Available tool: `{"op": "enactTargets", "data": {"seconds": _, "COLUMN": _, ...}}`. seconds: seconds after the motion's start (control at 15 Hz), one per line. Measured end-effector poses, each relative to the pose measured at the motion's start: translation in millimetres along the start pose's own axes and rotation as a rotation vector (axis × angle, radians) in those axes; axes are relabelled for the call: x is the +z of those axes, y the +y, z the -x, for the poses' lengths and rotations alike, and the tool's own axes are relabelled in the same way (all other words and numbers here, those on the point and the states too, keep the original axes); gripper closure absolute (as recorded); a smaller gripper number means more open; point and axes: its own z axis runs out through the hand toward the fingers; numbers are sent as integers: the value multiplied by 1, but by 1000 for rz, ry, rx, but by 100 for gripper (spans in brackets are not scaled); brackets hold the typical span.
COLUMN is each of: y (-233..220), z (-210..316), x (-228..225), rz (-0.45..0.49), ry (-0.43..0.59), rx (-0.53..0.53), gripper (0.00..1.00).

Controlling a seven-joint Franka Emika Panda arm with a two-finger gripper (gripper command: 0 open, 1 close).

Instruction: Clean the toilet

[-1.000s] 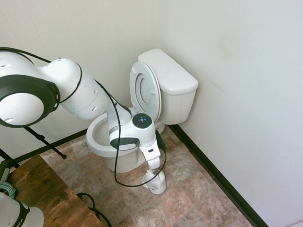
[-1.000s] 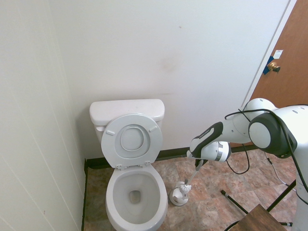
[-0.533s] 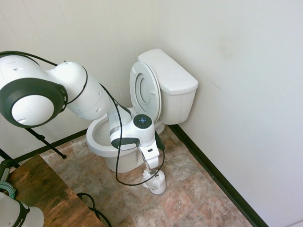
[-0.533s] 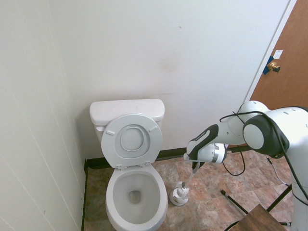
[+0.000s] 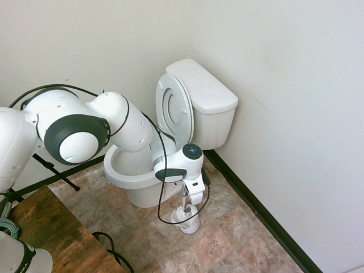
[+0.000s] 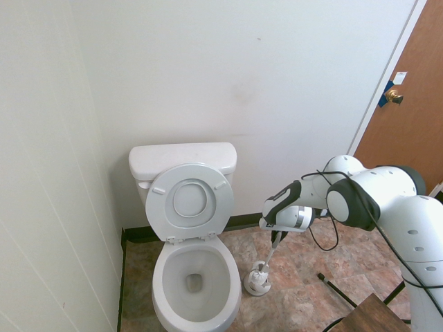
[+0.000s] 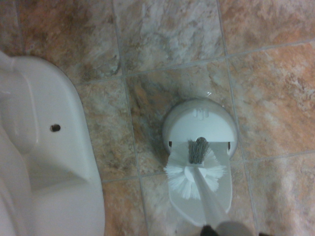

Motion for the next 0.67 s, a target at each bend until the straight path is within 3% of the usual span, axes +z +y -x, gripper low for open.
{"op": "enactTargets", "data": {"seconds": 0.67, "y": -50, "z": -42, "x": 65, "rz": 78, "ry": -33, "rx": 43, "gripper": 100}}
